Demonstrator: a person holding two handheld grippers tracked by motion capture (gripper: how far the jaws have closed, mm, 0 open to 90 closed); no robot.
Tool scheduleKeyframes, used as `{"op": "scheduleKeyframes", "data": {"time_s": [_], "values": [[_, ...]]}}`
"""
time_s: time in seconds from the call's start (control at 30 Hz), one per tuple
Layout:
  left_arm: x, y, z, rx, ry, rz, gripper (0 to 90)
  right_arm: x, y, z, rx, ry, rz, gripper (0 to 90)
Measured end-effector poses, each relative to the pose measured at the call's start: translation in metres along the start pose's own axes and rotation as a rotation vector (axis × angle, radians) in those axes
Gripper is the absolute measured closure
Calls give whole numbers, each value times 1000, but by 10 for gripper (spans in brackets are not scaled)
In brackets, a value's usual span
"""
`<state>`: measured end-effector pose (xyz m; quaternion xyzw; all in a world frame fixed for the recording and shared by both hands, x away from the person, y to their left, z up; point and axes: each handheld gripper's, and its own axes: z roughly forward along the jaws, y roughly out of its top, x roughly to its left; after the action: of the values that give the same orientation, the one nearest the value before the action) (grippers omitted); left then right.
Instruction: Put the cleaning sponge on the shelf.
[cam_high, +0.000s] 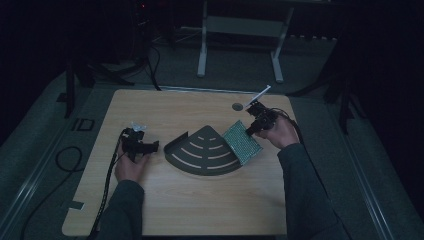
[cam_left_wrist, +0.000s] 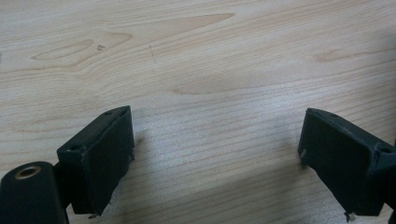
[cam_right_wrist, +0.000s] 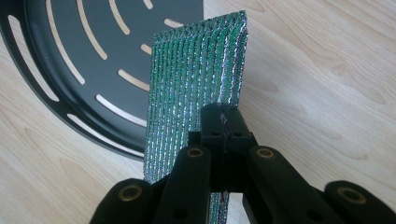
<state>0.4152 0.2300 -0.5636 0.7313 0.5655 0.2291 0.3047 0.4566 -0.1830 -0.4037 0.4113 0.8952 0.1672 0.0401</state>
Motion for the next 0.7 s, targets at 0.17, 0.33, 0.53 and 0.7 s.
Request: {"op": "scheduleKeyframes", "data": {"time_s": [0.17, 0.33, 0.53, 0.7], "values": [[0, 0, 0, 0, 1, -1, 114, 2, 6, 6, -7, 13, -13, 900], [0, 0, 0, 0, 1, -1, 114, 3, 11, 12, 2, 12, -26, 900], [0, 0, 0, -1, 2, -2, 115, 7, 16, 14, 9, 19, -49, 900], [0, 0, 0, -1, 2, -2, 115, 7, 20, 15, 5, 17, -51, 900]]}}
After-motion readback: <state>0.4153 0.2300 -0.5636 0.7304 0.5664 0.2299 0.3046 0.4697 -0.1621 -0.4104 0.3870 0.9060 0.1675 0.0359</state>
